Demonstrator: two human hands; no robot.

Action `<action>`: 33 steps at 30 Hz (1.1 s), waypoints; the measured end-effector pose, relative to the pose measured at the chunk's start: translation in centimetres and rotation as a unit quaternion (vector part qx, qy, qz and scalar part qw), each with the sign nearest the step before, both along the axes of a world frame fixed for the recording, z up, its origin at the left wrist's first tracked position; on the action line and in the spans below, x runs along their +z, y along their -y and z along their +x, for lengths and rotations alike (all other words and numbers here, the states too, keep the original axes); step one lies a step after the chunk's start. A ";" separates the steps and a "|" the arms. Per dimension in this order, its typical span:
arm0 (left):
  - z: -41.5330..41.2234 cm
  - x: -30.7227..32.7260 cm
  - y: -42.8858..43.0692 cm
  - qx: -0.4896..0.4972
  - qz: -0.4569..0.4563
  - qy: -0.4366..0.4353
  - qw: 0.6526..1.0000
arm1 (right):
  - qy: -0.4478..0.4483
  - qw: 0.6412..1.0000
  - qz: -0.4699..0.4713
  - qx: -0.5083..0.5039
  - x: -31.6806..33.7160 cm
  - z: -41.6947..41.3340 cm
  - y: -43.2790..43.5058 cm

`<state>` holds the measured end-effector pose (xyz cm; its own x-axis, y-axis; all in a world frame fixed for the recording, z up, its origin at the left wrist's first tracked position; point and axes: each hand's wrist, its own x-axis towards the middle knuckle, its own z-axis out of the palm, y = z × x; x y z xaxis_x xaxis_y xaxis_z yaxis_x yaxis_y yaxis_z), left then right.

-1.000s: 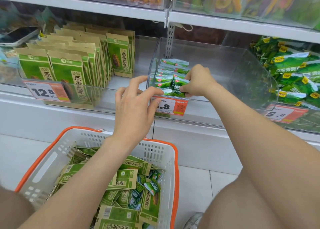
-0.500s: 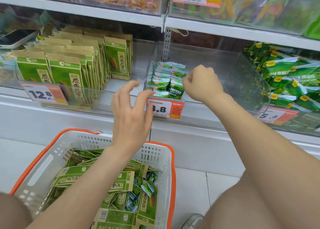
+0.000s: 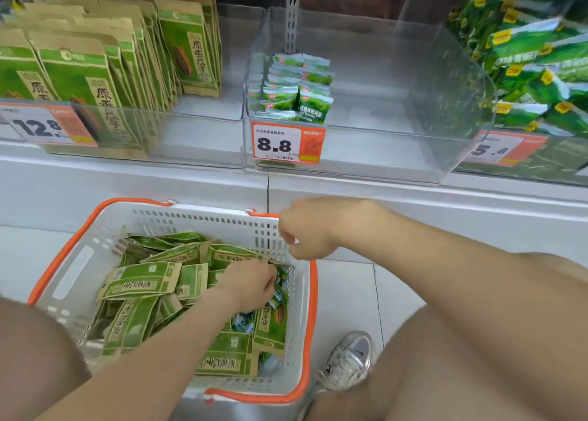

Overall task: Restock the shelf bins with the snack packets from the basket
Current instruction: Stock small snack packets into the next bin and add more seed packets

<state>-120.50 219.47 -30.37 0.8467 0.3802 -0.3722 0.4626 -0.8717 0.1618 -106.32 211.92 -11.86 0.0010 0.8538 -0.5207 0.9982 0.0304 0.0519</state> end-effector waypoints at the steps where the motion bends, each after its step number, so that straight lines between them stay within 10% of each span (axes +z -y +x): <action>1: -0.2 -1.3 0.5 -0.024 0.010 -0.047 0.999 | 0.005 1.000 -0.013 0.004 -0.2 -0.1 0.0; 11: 0.2 -6.6 2.5 -0.129 0.009 -0.184 0.974 | -0.013 1.000 -0.015 -0.005 -0.8 0.7 -1.3; 18: 0.3 -5.3 1.3 0.021 -0.103 -0.010 0.994 | 0.000 0.999 -0.038 -0.001 -0.3 0.8 -1.4; 23: 1.4 2.3 -1.0 0.098 -0.328 0.032 0.939 | -0.012 0.999 -0.035 -0.037 0.9 1.3 -1.9; 29: 1.1 13.2 -3.6 0.083 -0.381 0.160 0.907 | 0.040 0.990 -0.114 -0.075 3.9 2.8 -0.7; 33: 0.2 18.4 -4.2 0.077 -0.382 0.262 0.883 | -0.194 0.969 -0.041 -0.149 5.1 3.7 -0.3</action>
<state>-120.26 223.69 -11.97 0.9391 0.3127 -0.1425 0.2532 -0.3494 0.9021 -102.59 212.19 -6.71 0.0322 0.8009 -0.5980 0.9070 -0.2748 -0.3192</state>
